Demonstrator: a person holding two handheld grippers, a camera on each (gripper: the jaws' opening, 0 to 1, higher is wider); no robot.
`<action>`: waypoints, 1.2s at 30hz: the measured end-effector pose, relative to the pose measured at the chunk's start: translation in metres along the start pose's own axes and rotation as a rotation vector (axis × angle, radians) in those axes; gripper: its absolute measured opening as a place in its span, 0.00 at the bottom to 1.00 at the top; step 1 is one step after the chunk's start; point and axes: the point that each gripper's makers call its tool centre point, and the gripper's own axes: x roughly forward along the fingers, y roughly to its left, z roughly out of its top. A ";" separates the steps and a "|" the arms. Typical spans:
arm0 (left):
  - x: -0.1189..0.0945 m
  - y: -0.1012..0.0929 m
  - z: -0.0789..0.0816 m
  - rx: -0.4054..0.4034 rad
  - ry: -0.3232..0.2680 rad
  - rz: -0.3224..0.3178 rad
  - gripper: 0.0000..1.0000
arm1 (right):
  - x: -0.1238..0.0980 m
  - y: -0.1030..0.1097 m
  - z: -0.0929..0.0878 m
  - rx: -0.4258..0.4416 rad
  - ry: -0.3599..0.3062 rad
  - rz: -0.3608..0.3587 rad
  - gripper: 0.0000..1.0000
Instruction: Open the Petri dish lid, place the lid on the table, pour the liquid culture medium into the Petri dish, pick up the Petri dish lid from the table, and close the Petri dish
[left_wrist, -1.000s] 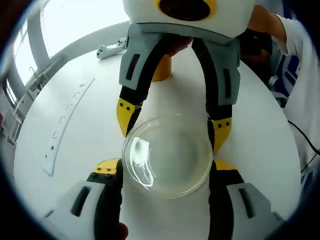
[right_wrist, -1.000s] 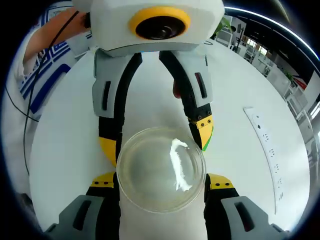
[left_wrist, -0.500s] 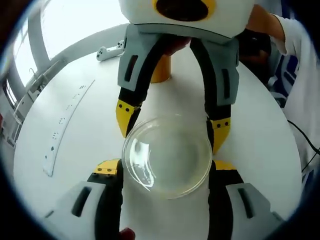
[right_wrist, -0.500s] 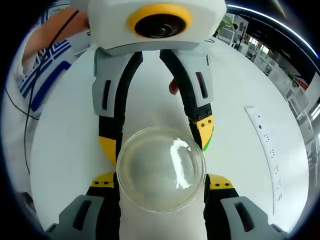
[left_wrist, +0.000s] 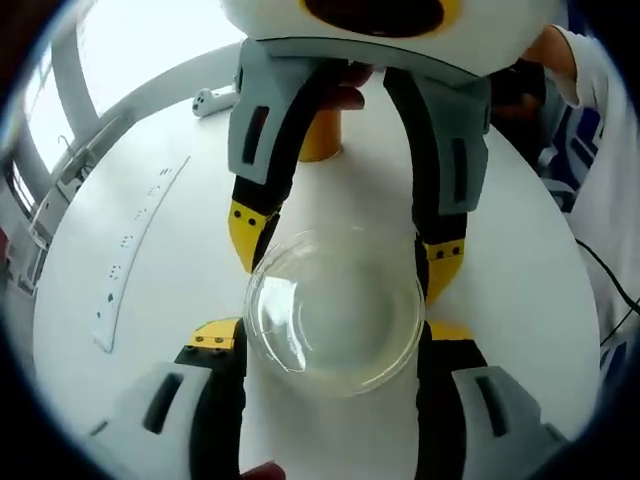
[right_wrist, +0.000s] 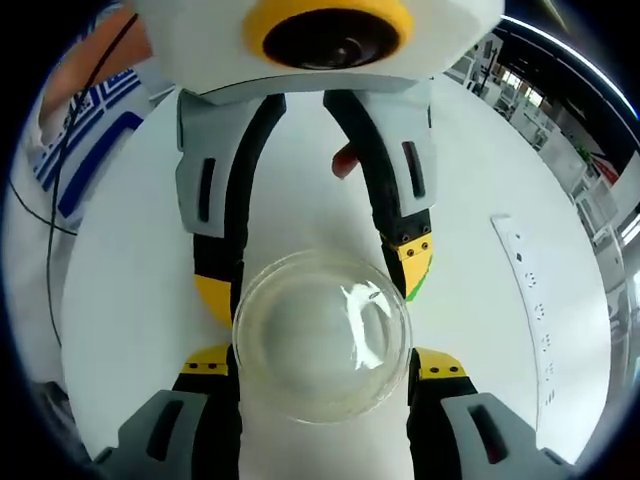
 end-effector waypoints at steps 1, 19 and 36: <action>0.000 0.000 0.001 -0.001 0.000 0.003 0.60 | -0.001 0.000 0.000 -0.002 -0.001 -0.001 0.63; -0.027 -0.016 0.018 0.011 -0.025 0.042 0.60 | -0.028 0.016 0.014 -0.036 -0.001 -0.018 0.62; -0.053 -0.071 0.023 0.003 -0.037 0.064 0.60 | -0.052 0.072 0.029 -0.068 -0.018 -0.015 0.62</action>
